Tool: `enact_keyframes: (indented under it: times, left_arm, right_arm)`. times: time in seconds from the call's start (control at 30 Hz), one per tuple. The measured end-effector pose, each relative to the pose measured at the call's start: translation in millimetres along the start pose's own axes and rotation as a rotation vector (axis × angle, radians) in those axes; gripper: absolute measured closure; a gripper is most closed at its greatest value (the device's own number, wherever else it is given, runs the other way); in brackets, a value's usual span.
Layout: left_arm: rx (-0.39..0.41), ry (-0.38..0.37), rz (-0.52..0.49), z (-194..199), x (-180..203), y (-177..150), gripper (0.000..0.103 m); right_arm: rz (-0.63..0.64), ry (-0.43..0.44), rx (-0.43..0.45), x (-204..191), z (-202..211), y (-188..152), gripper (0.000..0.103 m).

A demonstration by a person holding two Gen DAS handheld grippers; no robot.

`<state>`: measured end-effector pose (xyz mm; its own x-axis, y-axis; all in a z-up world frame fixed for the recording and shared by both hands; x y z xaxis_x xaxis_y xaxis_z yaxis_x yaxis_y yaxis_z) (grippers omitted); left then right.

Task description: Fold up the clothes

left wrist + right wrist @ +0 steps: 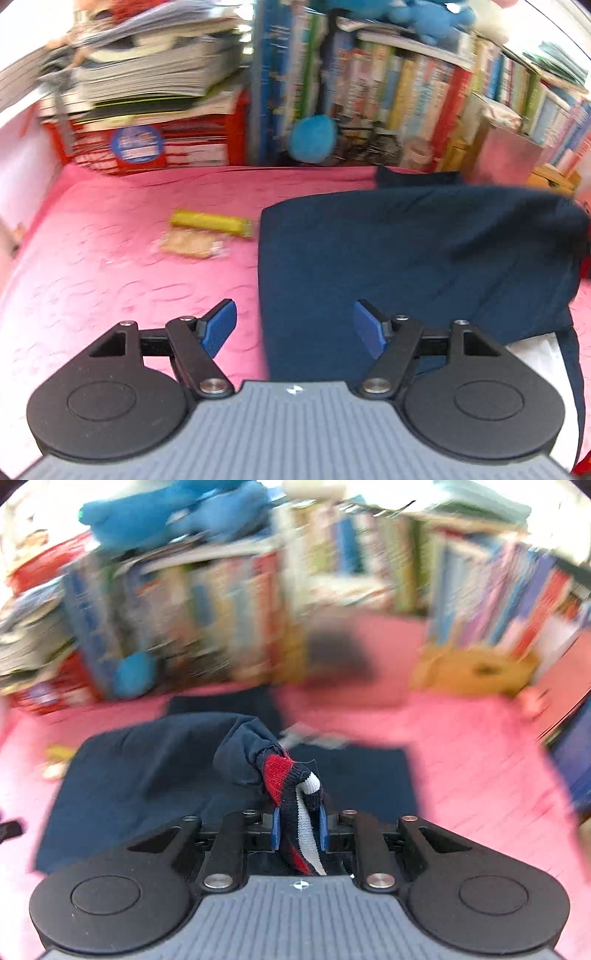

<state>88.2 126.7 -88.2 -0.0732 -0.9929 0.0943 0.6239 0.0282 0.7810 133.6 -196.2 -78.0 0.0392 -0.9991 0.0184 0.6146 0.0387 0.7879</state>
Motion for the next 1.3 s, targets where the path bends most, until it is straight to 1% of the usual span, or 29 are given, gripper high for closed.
enact_keyframes:
  times: [0.03, 0.1, 0.17, 0.23, 0.27, 0.33, 0.37, 0.4, 0.43, 0.5, 0.53, 0.57, 0.63, 0.67, 0.73, 0.8, 0.83, 0.87, 0.9, 0.93, 0.97, 1.03, 1.07, 1.1, 1.13, 1.2, 1.27, 1.3]
  left_arm:
    - [-0.006, -0.008, -0.011, -8.6, 8.7, -0.9, 0.032]
    - [-0.03, -0.016, -0.031, -26.4, 23.5, -5.7, 0.032]
    - [-0.056, -0.007, -0.048, -40.9, 31.6, -11.7, 0.032]
    - [-0.087, 0.014, -0.067, -52.1, 34.4, -18.2, 0.032]
    - [-0.097, 0.026, -0.077, -56.2, 34.3, -21.0, 0.032]
    - [-0.114, 0.062, -0.105, -61.3, 30.8, -26.0, 0.031]
    - [-0.121, 0.093, -0.122, -63.5, 27.2, -27.7, 0.03]
    - [-0.126, 0.125, -0.137, -65.7, 22.6, -29.0, 0.03]
    - [-0.132, 0.164, -0.15, -68.0, 16.8, -30.0, 0.03]
    - [-0.141, 0.254, -0.168, -71.2, 3.0, -30.1, 0.03]
    - [-0.139, 0.296, -0.172, -71.5, -3.3, -27.8, 0.031]
    - [-0.127, 0.322, -0.167, -69.8, -7.6, -23.3, 0.031]
    - [-0.066, 0.287, -0.132, -60.7, -6.5, -10.2, 0.032]
    - [-0.033, 0.239, -0.111, -55.6, -1.5, -4.4, 0.031]
    - [0.013, 0.113, -0.08, -47.0, 15.7, 1.9, 0.031]
    - [0.021, -0.011, -0.063, -45.5, 37.2, -1.2, 0.031]
    - [0.022, -0.073, -0.056, -45.0, 48.3, -3.5, 0.031]
    - [0.011, -0.12, -0.053, -47.6, 58.0, -7.8, 0.031]
    - [-0.008, -0.15, -0.056, -52.3, 66.2, -14.0, 0.031]
    - [-0.024, -0.154, -0.07, -58.3, 71.1, -20.6, 0.031]
    - [-0.038, -0.149, -0.088, -64.6, 74.6, -27.2, 0.031]
    - [-0.063, -0.063, -0.165, -80.7, 69.7, -39.9, 0.031]
    - [-0.07, -0.011, -0.205, -87.1, 62.4, -45.7, 0.028]
    - [-0.074, 0.041, -0.245, -92.6, 53.7, -51.2, 0.027]
    - [-0.068, 0.071, -0.269, -95.0, 46.0, -53.1, 0.024]
    - [-0.042, 0.14, -0.308, -97.3, 27.6, -49.4, 0.024]
    - [-0.044, 0.202, -0.313, -102.0, 11.1, -43.4, 0.023]
    - [-0.055, 0.211, -0.296, -102.9, 4.5, -39.4, 0.023]
  right_arm:
    - [0.013, -0.03, 0.01, 14.6, -7.9, 5.9, 0.082]
    - [-0.002, -0.043, -0.016, 42.1, -33.0, 10.0, 0.081]
    - [-0.03, -0.042, -0.076, 57.2, -59.4, -3.1, 0.08]
    - [-0.054, -0.041, -0.146, 67.7, -85.5, -20.0, 0.073]
    - [-0.064, -0.054, -0.19, 70.4, -97.6, -31.0, 0.07]
    - [-0.07, -0.098, -0.243, 80.0, -110.0, -47.9, 0.046]
    - [-0.069, -0.116, -0.243, 83.9, -110.0, -52.0, 0.04]
    - [-0.074, -0.13, -0.232, 88.0, -106.3, -52.3, 0.027]
    - [-0.079, -0.144, -0.221, 92.1, -102.7, -52.6, 0.018]
    - [-0.092, -0.163, -0.204, 100.9, -96.0, -53.6, 0.013]
    - [-0.1, -0.168, -0.197, 105.5, -93.0, -54.2, 0.013]
    - [-0.104, -0.176, -0.194, 109.3, -90.0, -52.3, 0.013]
    - [-0.078, -0.18, -0.162, 111.7, -78.5, -47.8, 0.012]
    - [-0.064, -0.181, -0.139, 111.8, -69.3, -45.1, 0.011]
    - [-0.07, -0.158, -0.095, 110.4, -58.7, -39.5, 0.006]
    - [-0.115, -0.118, -0.054, 110.6, -46.8, -35.1, 0.006]
    - [-0.137, -0.097, -0.034, 110.8, -42.0, -33.1, 0.008]
    - [-0.151, -0.063, -0.009, 109.1, -38.9, -30.0, 0.011]
    - [-0.165, -0.028, 0.016, 107.4, -35.9, -26.8, 0.02]
    - [-0.172, 0.007, 0.026, 104.4, -36.4, -23.9, 0.029]
    - [-0.172, 0.033, 0.023, 100.8, -38.5, -22.4, 0.033]
    - [-0.158, 0.076, 0.01, 91.1, -46.9, -20.2, 0.037]
    - [-0.142, 0.088, 0.003, 85.8, -53.4, -20.5, 0.038]
    - [-0.125, 0.086, -0.006, 80.1, -60.2, -22.7, 0.038]
    - [-0.108, 0.081, -0.019, 76.4, -68.6, -25.3, 0.038]
    - [-0.1, 0.07, -0.066, 73.2, -91.1, -36.6, 0.038]
    - [-0.095, 0.044, -0.135, 72.6, -115.8, -52.2, 0.039]
    - [-0.091, 0.037, -0.175, 71.0, -125.3, -60.3, 0.038]
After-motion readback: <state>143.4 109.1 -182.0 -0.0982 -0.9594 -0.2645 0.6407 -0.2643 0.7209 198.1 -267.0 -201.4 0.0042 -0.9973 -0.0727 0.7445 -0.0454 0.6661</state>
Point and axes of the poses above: each gripper's, at about its wrist camera, not at the fingertips, and z roughly against the way its jaws point, x to its right, y to its top, the point moved 7 cm from there along -z, roughly the way its jaws point, and after that the axes turned 13 degrees about x, right-handed, at the moved point
